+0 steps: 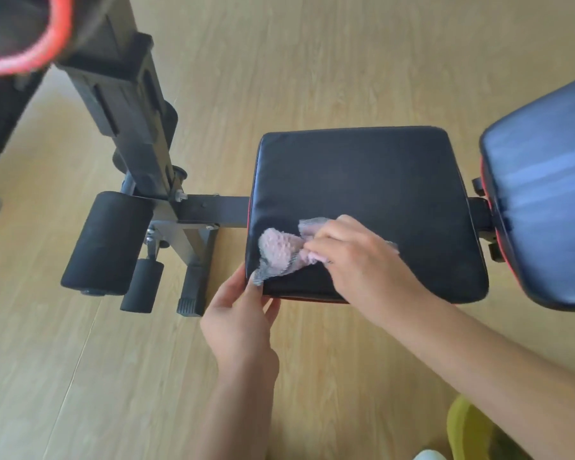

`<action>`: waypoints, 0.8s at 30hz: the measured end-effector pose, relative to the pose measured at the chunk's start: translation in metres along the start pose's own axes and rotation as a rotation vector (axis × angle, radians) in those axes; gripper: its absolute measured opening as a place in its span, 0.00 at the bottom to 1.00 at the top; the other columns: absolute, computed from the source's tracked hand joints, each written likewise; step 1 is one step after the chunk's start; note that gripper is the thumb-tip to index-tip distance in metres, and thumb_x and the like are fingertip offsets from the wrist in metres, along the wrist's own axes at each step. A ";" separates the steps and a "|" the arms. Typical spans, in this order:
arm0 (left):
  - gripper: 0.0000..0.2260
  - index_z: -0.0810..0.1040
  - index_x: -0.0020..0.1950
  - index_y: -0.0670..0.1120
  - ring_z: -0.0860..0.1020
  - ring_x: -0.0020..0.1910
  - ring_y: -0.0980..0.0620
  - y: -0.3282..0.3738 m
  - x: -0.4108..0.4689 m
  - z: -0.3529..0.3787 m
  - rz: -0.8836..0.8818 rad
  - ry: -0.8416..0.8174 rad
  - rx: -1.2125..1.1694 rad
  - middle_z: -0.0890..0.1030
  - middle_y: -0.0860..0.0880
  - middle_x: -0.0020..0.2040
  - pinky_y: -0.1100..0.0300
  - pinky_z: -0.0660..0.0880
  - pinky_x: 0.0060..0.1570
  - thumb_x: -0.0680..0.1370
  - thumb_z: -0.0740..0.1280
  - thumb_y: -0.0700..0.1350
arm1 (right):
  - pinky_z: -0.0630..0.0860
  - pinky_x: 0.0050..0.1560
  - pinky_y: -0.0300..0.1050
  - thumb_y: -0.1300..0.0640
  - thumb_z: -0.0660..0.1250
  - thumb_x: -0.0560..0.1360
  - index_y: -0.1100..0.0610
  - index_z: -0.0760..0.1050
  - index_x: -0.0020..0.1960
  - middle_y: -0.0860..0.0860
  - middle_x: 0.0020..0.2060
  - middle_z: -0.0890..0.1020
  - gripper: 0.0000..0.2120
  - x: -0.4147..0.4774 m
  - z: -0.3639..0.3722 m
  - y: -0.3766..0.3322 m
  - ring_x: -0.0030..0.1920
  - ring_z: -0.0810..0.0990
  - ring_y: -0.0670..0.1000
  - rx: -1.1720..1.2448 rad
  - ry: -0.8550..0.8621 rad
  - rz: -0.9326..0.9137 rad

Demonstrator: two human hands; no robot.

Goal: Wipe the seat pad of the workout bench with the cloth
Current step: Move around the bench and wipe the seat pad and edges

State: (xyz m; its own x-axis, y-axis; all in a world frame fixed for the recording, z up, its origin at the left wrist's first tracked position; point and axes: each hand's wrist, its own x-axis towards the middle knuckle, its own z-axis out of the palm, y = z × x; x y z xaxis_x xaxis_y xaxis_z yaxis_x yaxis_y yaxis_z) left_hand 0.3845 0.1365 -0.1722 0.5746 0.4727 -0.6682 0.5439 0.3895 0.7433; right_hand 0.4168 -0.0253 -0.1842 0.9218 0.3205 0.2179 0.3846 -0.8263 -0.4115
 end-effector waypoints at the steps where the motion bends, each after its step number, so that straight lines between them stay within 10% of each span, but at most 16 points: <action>1: 0.09 0.86 0.57 0.47 0.87 0.49 0.48 0.005 -0.001 -0.003 -0.013 -0.034 0.020 0.88 0.48 0.51 0.54 0.83 0.51 0.80 0.70 0.37 | 0.80 0.49 0.48 0.65 0.65 0.76 0.52 0.86 0.44 0.50 0.50 0.85 0.13 -0.003 -0.016 0.018 0.52 0.81 0.56 -0.080 0.026 0.104; 5: 0.14 0.85 0.60 0.51 0.86 0.49 0.53 0.007 -0.011 -0.003 -0.024 -0.052 0.038 0.87 0.53 0.52 0.58 0.82 0.54 0.80 0.68 0.36 | 0.64 0.39 0.47 0.69 0.67 0.74 0.58 0.79 0.39 0.52 0.41 0.76 0.09 0.029 -0.029 0.028 0.48 0.78 0.61 -0.201 0.258 0.718; 11: 0.15 0.79 0.66 0.38 0.83 0.52 0.47 0.011 -0.018 0.001 -0.112 -0.087 -0.055 0.84 0.45 0.47 0.51 0.78 0.63 0.80 0.63 0.31 | 0.74 0.42 0.41 0.72 0.61 0.71 0.61 0.81 0.38 0.53 0.46 0.84 0.12 -0.027 0.022 -0.060 0.46 0.75 0.53 0.030 0.112 0.255; 18: 0.19 0.81 0.66 0.53 0.82 0.61 0.49 0.025 -0.033 -0.005 -0.174 -0.138 -0.022 0.84 0.52 0.54 0.52 0.76 0.67 0.81 0.65 0.34 | 0.77 0.41 0.49 0.58 0.72 0.77 0.60 0.87 0.49 0.58 0.42 0.83 0.07 -0.103 -0.066 0.054 0.39 0.78 0.61 -0.122 0.369 0.927; 24: 0.22 0.74 0.73 0.44 0.78 0.66 0.41 0.022 -0.028 -0.004 -0.105 -0.263 0.019 0.79 0.41 0.68 0.46 0.73 0.69 0.80 0.61 0.31 | 0.60 0.35 0.50 0.52 0.72 0.77 0.65 0.81 0.35 0.59 0.25 0.71 0.18 -0.042 -0.071 0.087 0.30 0.63 0.56 0.072 0.408 0.903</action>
State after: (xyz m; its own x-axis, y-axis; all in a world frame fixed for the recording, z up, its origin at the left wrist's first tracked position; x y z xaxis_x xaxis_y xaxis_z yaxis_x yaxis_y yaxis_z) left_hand 0.3777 0.1348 -0.1369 0.6517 0.2083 -0.7293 0.6191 0.4093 0.6702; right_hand 0.4080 -0.1431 -0.1663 0.7881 -0.6105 0.0789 -0.4391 -0.6473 -0.6230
